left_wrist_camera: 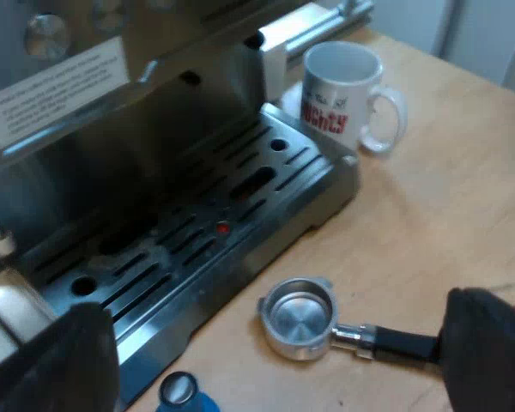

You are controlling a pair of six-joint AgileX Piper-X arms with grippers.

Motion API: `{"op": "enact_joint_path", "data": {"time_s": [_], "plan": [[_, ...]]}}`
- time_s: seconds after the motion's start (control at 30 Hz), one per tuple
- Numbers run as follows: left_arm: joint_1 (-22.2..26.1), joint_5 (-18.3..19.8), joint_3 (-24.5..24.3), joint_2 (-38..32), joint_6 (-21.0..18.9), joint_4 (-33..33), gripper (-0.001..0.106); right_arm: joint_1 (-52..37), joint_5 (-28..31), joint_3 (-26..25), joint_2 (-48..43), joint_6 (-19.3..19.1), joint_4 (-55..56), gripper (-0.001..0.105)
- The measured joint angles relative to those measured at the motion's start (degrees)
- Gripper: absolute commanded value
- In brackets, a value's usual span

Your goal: Put the handle in the coffee machine

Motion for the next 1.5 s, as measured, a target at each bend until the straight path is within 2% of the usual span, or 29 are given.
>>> {"op": "enact_joint_path", "data": {"time_s": [0.13, 0.23, 0.5, 0.6, 0.8, 0.93, 1.0, 1.1, 1.23, 1.37, 1.4, 1.43, 1.5], "plan": [[-4.54, 0.09, -0.13, 0.79, 1.16, 1.71, 0.075, 5.19, -0.20, -0.06, 3.03, 1.07, -0.11, 0.060], [-8.80, 0.09, -0.13, 1.54, 1.24, 2.23, 0.075, 11.15, 1.09, -0.06, 5.24, 5.27, -1.48, 0.060], [-17.04, 0.09, -0.13, 1.97, 1.34, 2.93, 0.075, 28.98, 11.34, -0.06, 10.72, 17.51, -8.24, 0.060], [-18.37, 0.09, 0.43, 1.97, 1.34, 2.91, 0.075, 34.67, 16.18, -0.06, 12.91, 21.12, -10.10, 0.060], [-18.57, 0.09, 4.97, 1.97, 1.48, 2.91, 0.075, 43.11, 22.48, -0.06, 17.67, 23.17, -13.62, 0.060], [-18.57, 0.09, 8.01, 2.02, 2.86, 2.91, 0.075, 46.04, 23.45, -0.06, 20.99, 25.01, -16.76, 0.060], [-18.57, 1.75, 9.23, 2.02, 3.81, 2.91, 0.075, 47.20, 23.45, -0.06, 23.53, 27.60, -17.77, 0.060], [-18.57, 1.85, 9.77, 2.02, 4.44, 2.91, 0.075, 47.76, 23.21, -0.06, 26.69, 31.62, -17.79, 0.060], [-18.57, 2.34, 9.74, 2.13, 8.17, 2.91, 0.075, 47.97, 22.08, -0.06, 30.01, 35.50, -17.79, 0.060], [-18.57, 2.34, 9.85, 3.25, 10.42, 2.91, 0.075, 47.97, 21.05, -0.06, 33.15, 37.92, -17.87, 0.053], [-18.57, 2.34, 9.83, 4.05, 10.59, 2.91, 0.075, 47.97, 20.71, -0.06, 34.11, 38.02, -17.87, 0.035], [-18.57, 2.34, 9.83, 4.48, 10.73, 2.91, 0.075, 47.97, 20.69, -0.06, 34.53, 38.06, -17.87, 0.033], [-20.28, 2.34, 9.83, 5.98, 11.39, 2.91, 0.075, 47.97, 20.71, -0.06, 36.22, 38.03, -18.00, 0.018]]}}
